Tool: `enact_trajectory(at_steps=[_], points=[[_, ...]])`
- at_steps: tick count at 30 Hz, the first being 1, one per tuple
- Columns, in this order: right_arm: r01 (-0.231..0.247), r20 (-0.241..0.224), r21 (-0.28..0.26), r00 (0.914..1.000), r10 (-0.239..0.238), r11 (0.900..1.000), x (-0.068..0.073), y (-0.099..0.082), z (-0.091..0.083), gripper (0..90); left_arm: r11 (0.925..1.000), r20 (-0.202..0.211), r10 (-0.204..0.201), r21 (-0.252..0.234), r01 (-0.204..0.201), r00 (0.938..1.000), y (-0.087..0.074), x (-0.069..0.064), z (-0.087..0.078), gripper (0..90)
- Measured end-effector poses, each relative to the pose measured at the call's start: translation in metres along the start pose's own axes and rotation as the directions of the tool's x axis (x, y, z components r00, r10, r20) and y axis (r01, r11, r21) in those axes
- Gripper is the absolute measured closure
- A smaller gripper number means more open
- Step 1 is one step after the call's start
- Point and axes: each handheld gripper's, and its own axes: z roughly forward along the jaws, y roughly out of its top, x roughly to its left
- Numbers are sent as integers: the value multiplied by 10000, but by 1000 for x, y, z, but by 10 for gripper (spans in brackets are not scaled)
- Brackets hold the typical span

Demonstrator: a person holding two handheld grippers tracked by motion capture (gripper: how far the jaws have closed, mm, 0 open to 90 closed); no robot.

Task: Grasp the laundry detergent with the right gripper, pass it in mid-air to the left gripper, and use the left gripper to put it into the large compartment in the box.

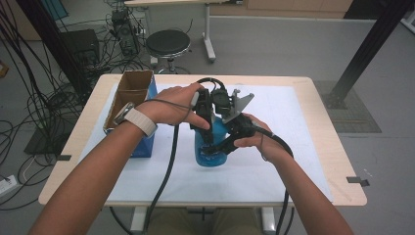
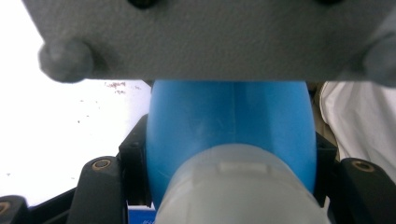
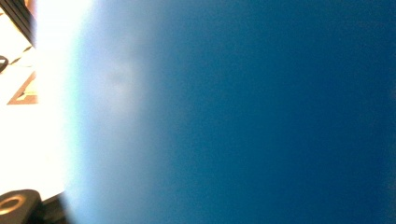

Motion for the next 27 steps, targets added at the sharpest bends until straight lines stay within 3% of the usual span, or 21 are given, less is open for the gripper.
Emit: enact_trajectory(at_steps=[27], points=[[-15,-52,21,10000,15,10000,0,0,-1,427,10000,-22,-22,-4,22,10000,0,0,-1,379]])
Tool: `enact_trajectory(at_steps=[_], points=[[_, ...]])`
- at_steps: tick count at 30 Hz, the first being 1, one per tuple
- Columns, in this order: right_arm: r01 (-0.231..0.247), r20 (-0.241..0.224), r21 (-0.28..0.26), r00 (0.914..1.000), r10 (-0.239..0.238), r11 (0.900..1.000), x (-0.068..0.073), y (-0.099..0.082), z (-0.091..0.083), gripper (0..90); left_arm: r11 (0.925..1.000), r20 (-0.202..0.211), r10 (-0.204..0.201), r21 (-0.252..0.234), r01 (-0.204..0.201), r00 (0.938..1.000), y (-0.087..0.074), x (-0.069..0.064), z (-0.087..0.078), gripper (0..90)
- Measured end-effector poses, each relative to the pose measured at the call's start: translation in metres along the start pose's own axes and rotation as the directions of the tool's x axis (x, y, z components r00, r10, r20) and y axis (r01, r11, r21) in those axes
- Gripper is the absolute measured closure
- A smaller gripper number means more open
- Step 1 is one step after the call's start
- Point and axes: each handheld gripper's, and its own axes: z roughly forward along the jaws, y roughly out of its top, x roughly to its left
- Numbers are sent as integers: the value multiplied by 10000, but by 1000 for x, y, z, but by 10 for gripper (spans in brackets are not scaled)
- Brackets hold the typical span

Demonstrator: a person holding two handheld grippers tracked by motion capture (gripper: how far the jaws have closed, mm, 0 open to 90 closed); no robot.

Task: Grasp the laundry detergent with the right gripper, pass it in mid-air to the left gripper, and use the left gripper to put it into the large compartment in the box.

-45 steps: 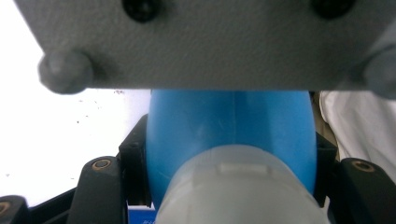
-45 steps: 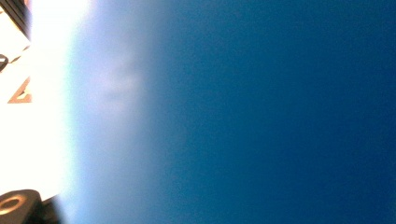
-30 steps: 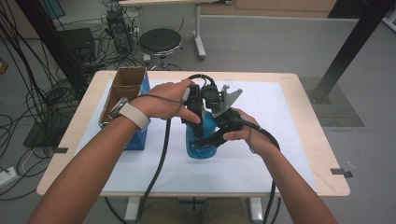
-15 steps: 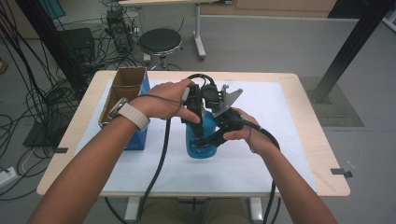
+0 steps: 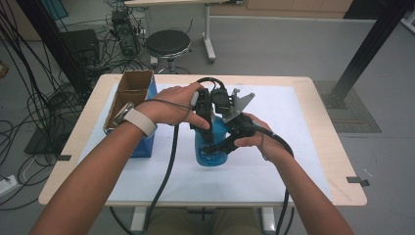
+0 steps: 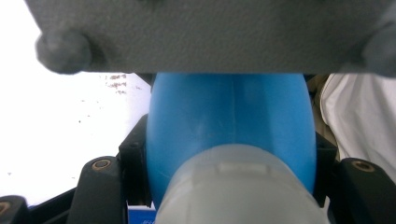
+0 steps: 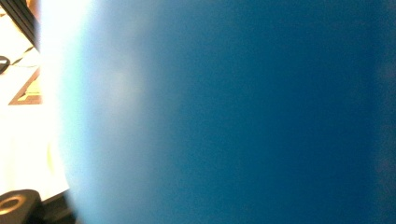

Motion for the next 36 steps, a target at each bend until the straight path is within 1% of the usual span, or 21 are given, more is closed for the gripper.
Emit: enact_trajectory(at_steps=[2,7,9,21,32,36], points=[[-57,-48,-20,10000,57,10000,1,0,0,427,10000,5,-13,12,13,10000,0,0,0,380],[44,25,19,10000,-44,10000,0,0,0,427,10000,11,-39,20,39,10000,-1,0,0,379],[-66,-66,5,10000,66,10000,0,0,1,427,10000,20,-43,14,43,10000,-1,0,1,379],[-52,-69,-2,10000,52,10000,0,1,2,426,9999,31,-103,18,103,9999,-3,0,0,379],[42,-58,33,10000,-42,10000,-1,2,3,426,9999,0,-141,-9,141,9999,-4,-1,0,379],[-60,-155,0,9999,60,10000,0,2,3,426,9999,12,-159,-38,159,9999,-5,-1,0,379]])
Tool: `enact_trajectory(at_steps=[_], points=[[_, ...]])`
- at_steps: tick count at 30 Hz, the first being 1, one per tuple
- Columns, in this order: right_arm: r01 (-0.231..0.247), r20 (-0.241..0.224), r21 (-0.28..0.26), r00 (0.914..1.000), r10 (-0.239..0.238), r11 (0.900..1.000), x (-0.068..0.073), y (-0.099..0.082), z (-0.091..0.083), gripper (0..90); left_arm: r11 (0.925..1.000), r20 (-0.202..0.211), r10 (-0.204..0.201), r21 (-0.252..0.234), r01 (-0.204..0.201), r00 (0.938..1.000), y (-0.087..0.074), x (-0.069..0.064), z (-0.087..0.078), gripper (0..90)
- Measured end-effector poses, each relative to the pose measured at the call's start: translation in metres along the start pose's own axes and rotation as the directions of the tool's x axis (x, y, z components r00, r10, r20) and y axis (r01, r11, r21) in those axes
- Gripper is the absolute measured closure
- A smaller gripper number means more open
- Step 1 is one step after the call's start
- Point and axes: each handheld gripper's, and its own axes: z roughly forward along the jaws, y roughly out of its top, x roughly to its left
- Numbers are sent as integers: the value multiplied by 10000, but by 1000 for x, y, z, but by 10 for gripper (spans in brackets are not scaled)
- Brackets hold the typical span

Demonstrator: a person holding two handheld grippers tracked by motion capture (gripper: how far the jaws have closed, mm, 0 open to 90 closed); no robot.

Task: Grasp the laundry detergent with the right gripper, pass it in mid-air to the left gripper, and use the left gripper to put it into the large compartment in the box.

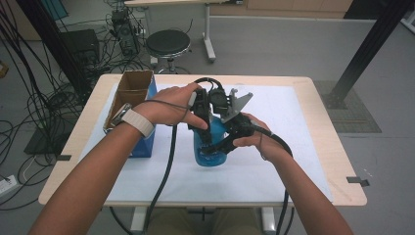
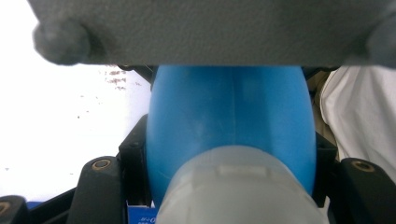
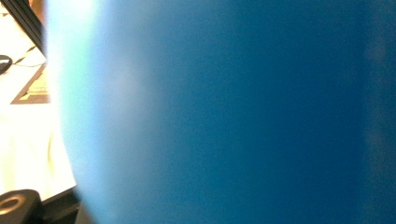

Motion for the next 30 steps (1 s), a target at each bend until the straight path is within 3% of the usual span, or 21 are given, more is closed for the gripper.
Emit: enact_trajectory(at_steps=[12,14,30], points=[[154,59,-13,9999,-154,9999,-2,0,0,425,10000,38,12,88,-12,10000,1,1,0,379],[-62,-105,-89,9999,61,9999,0,0,0,426,9999,41,6,113,-6,10000,1,1,0,379],[-40,-207,-172,9998,36,9998,-1,-1,1,423,10000,46,8,27,-8,10000,1,1,0,380]])
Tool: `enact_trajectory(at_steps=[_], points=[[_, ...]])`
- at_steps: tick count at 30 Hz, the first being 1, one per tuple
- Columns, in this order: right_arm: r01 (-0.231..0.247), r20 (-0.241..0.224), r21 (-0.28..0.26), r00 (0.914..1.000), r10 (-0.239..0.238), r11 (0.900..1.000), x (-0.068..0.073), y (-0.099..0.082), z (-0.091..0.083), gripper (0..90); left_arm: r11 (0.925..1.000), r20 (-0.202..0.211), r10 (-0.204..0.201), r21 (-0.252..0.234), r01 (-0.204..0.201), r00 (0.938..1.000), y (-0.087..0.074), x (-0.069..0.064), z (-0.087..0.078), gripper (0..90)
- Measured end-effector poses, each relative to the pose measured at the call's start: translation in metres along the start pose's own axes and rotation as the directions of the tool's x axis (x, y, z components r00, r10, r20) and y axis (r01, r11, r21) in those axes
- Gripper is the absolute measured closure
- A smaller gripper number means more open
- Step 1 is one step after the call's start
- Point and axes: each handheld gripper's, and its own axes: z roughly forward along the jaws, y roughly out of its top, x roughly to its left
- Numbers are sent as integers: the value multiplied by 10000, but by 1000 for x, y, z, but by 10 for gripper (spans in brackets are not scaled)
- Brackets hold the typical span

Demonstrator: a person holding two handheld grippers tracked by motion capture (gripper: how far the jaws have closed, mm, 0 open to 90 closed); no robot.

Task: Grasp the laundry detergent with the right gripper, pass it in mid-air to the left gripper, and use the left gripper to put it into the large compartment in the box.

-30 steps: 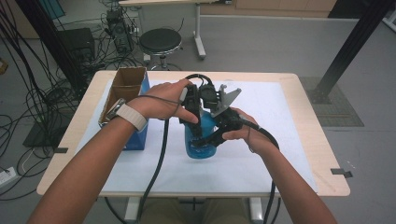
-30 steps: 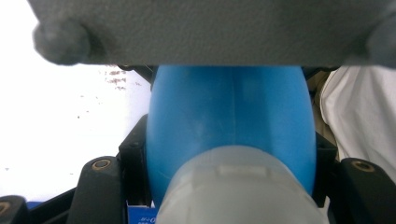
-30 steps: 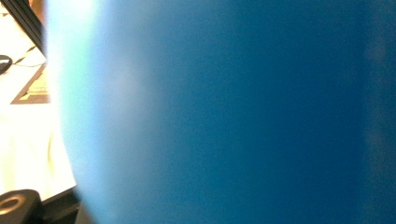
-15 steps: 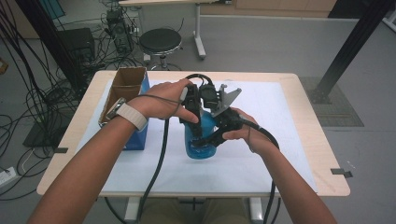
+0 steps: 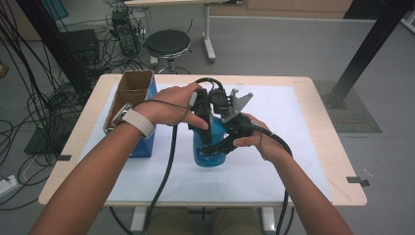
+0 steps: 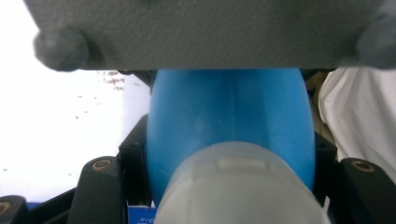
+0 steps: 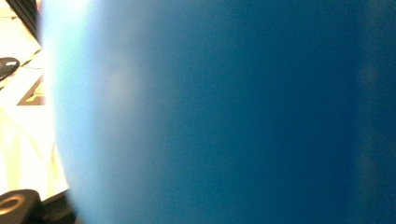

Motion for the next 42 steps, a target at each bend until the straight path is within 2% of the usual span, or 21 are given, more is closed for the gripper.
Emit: enact_trajectory(at_steps=[3,4,6,8,10,13,15,17,19,20,23,25,29,32,35,36,38,41,42], points=[[-52,33,19,10000,52,10000,-1,-1,-1,368,10000,-111,-24,51,25,9999,0,1,0,379],[182,217,148,9996,-185,9997,-3,-2,-2,324,10000,-123,-45,4,46,9999,-1,1,0,380],[-153,-17,190,9999,153,9997,-2,-6,-5,279,9999,-142,-144,-72,143,9998,-2,1,0,380],[-236,129,587,9997,229,9980,-3,-13,-12,221,9998,-107,-209,5,209,9997,-2,2,0,379],[-395,93,807,9992,388,9960,-4,-18,-19,212,9995,-116,-330,-4,330,9994,-3,3,-1,379],[-883,320,1464,9959,845,9853,-6,-26,-31,183,9985,-249,-541,77,543,9982,-5,4,-2,379],[-1200,662,2346,9920,1073,9647,-8,-31,-38,152,9971,-349,-754,91,757,9965,-6,6,-3,378],[-1487,846,2884,9880,1295,9459,-8,-33,-43,140,9943,-479,-1060,48,1064,9932,-7,7,-6,378],[-1527,1389,3670,9844,1083,9176,-9,-35,-49,99,9898,-652,-1422,-30,1423,9877,-8,10,-10,378],[-1541,1604,3878,9822,981,9088,-9,-35,-51,94,9872,-753,-1591,-34,1593,9844,-9,11,-12,378],[-1797,2246,4469,9708,845,8764,-12,-36,-59,84,9771,-1040,-2122,-81,2125,9717,-11,15,-19,377],[-1868,2458,4773,9665,737,8586,-15,-36,-64,84,9683,-1209,-2492,-144,2493,9609,-13,17,-24,377],[-2057,2786,5406,9587,571,8158,-19,-35,-75,84,9450,-1475,-3255,-168,3267,9340,-18,22,-35,377],[-2232,2978,5799,9532,511,7835,-22,-33,-82,84,9310,-1636,-3606,-36,3649,9183,-22,26,-42,378],[-2340,3090,6059,9499,461,7604,-24,-33,-88,85,9127,-1701,-4014,83,4086,9000,-24,30,-49,378],[-2349,3128,6112,9489,419,7559,-25,-32,-89,85,9044,-1710,-4186,106,4265,8919,-25,31,-51,378],[-2336,3124,6138,9491,398,7541,-25,-32,-92,86,8915,-1730,-4440,134,4528,8792,-27,34,-56,378],[-2311,3121,6196,9494,347,7501,-24,-31,-95,88,8635,-1639,-4968,49,5043,8523,-30,39,-65,378],[-2267,3085,6183,9507,330,7525,-24,-30,-96,90,8565,-1647,-5081,74,5161,8454,-31,40,-68,378]])
